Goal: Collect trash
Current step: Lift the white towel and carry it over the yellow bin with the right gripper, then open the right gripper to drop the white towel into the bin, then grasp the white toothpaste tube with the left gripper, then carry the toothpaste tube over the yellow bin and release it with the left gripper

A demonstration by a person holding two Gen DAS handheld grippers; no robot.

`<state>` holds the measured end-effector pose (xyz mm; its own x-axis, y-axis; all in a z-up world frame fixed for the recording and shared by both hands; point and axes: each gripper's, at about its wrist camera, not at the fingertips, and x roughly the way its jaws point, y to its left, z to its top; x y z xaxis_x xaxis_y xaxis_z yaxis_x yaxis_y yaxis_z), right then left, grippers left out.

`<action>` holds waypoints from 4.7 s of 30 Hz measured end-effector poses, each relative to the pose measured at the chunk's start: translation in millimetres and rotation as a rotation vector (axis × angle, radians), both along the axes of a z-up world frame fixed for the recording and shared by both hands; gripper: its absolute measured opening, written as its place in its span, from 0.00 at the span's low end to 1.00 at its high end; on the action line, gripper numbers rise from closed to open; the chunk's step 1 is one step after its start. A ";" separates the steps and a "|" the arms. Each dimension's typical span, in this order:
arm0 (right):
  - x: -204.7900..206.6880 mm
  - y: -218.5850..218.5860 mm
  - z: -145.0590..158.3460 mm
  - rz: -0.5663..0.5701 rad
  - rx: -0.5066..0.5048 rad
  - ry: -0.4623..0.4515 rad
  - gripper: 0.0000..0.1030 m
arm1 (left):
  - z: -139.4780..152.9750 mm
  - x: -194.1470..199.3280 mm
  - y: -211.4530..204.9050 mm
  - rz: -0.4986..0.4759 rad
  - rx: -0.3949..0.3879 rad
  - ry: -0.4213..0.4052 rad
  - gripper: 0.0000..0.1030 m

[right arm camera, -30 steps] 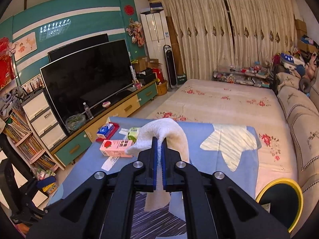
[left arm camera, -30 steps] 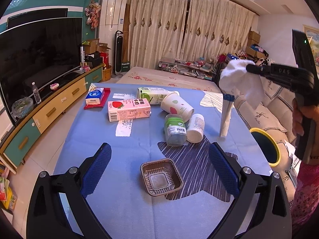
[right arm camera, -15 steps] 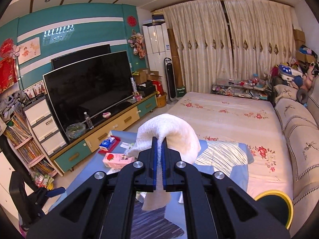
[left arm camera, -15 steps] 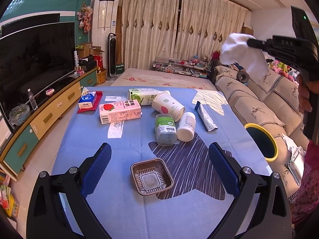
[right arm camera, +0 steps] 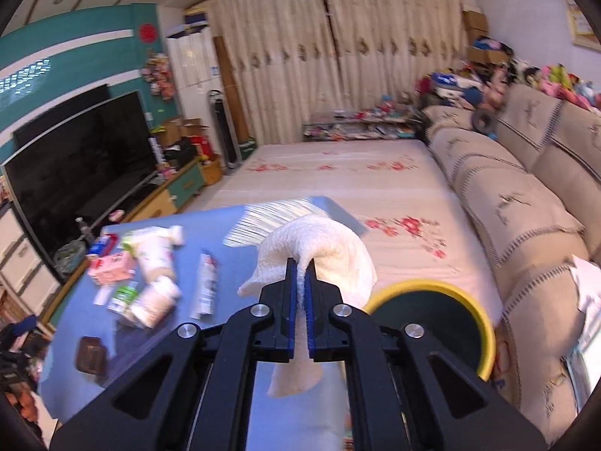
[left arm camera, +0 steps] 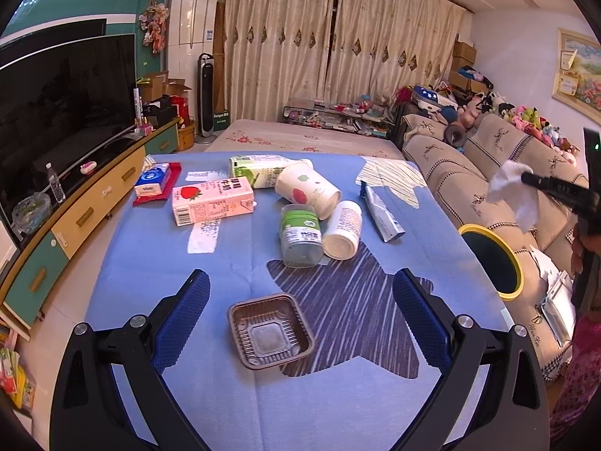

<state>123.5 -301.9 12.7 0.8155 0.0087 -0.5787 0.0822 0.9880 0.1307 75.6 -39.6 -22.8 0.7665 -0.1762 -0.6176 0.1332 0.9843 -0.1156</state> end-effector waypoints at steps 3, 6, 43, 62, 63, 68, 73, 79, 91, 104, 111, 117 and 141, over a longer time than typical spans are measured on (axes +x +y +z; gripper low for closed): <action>-2.5 -31.0 -22.1 -0.073 -0.004 0.045 0.05 | -0.9 4.5 -15.4 -0.028 0.002 0.011 0.94; 2.4 -56.3 -46.9 -0.130 -0.006 0.099 0.05 | -1.5 7.5 -32.6 -0.056 0.011 0.017 0.94; -22.9 -78.1 -112.1 -0.230 -0.007 0.167 0.45 | -18.9 85.2 -122.5 -0.202 0.003 0.117 0.93; -40.2 -95.4 -129.1 -0.247 0.049 0.180 0.45 | -64.8 265.4 -199.5 -0.064 0.101 0.294 0.86; -39.7 -97.3 -130.9 -0.246 0.051 0.181 0.45 | -68.9 269.7 -200.2 -0.055 0.107 0.303 0.85; -37.4 -100.9 -137.6 -0.242 0.060 0.192 0.45 | -85.7 280.5 -202.7 -0.045 0.127 0.336 0.85; -35.5 -100.8 -142.0 -0.237 0.072 0.198 0.46 | -100.2 286.0 -205.7 -0.055 0.129 0.374 0.77; -37.2 -99.8 -143.2 -0.237 0.077 0.200 0.46 | -109.2 282.3 -209.6 -0.066 0.143 0.394 0.61; -46.7 -101.3 -141.4 -0.247 0.090 0.188 0.46 | -102.9 262.9 -210.3 -0.112 0.132 0.373 0.26; -63.8 -109.5 -130.6 -0.276 0.091 0.159 0.46 | -39.1 224.0 -221.4 -0.214 0.093 0.267 0.26; -82.8 -122.8 -127.0 -0.323 0.086 0.149 0.46 | -10.3 185.8 -275.2 -0.357 0.074 0.221 0.26; -97.0 -133.7 -127.8 -0.353 0.094 0.145 0.46 | -13.4 155.6 -332.3 -0.476 0.087 0.230 0.26; -130.6 -169.8 -140.2 -0.444 0.137 0.160 0.46 | -82.1 160.9 -455.8 -0.559 0.161 0.317 0.57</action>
